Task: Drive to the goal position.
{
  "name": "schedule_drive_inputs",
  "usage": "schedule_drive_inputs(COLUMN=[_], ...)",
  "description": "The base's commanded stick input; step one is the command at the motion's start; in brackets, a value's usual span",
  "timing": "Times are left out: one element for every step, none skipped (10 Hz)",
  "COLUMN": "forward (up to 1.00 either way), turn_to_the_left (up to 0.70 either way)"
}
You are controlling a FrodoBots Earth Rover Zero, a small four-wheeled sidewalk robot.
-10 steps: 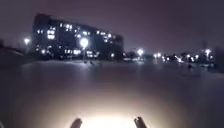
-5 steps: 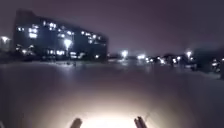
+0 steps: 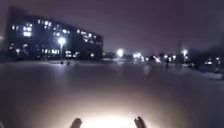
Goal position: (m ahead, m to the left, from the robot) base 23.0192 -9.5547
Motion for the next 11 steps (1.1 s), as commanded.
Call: schedule_drive_inputs(forward=[1.0,1.0,1.0,1.0,1.0,1.0,1.0,1.0,1.0,1.0,1.0], turn_to_the_left=[0.0,0.0,0.0,0.0,0.0,0.0,0.0,0.0,0.0,0.0,0.0])
